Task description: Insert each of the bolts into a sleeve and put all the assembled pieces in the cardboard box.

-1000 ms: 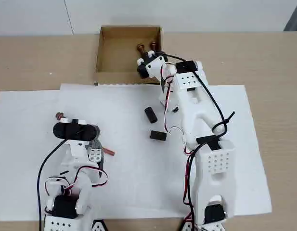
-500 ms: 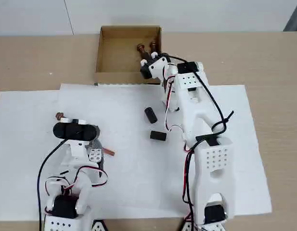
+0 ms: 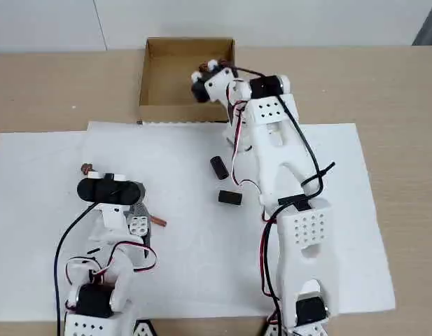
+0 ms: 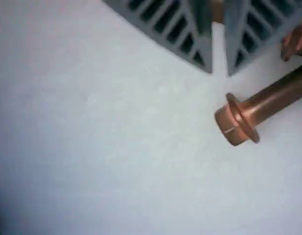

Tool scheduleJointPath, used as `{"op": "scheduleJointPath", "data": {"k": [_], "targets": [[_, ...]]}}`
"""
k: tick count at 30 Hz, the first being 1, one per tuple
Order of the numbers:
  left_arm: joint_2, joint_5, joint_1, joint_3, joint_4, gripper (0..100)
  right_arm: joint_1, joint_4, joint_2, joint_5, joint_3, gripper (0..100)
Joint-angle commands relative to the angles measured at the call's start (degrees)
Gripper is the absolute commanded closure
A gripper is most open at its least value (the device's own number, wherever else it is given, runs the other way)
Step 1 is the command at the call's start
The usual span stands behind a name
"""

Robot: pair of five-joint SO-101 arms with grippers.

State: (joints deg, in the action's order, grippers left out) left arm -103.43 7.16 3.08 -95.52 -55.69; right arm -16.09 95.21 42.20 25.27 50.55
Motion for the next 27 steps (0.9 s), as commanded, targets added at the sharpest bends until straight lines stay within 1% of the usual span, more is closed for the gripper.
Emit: {"op": "scheduleJointPath", "data": {"k": [1, 5, 8, 12, 19, 22, 25, 27], "targets": [[-0.6, -0.4, 0.1, 0.2, 1.4, 100, -0.3, 1.3, -9.5, -1.8, 3.0, 99.7], [-0.6, -0.5, 0.1, 0.2, 1.6, 100, -0.3, 1.3, -16.3, -2.3, -2.8, 99.7], [-0.6, -0.5, -0.1, 0.2, 1.6, 100, -0.2, 1.3, -23.0, -6.2, -8.3, 99.7], [-0.6, -0.4, -0.3, 0.2, 1.6, 100, -0.4, 1.1, -31.3, -8.5, -17.0, 99.7], [-0.4, -0.4, -0.3, 2.1, 1.1, 100, 1.1, 0.7, -44.3, -9.1, -31.8, 99.7], [-0.3, -0.7, -0.1, 7.3, -2.5, 100, 1.7, 0.7, -48.6, -8.9, -39.5, 99.6], [-0.2, -2.9, -0.2, 13.1, -10.7, 100, 2.9, 0.6, -52.6, -8.8, -46.5, 99.5], [-0.2, -2.9, -0.4, 16.5, -15.7, 100, 3.5, 0.0, -55.1, -8.7, -50.2, 99.5]]}}
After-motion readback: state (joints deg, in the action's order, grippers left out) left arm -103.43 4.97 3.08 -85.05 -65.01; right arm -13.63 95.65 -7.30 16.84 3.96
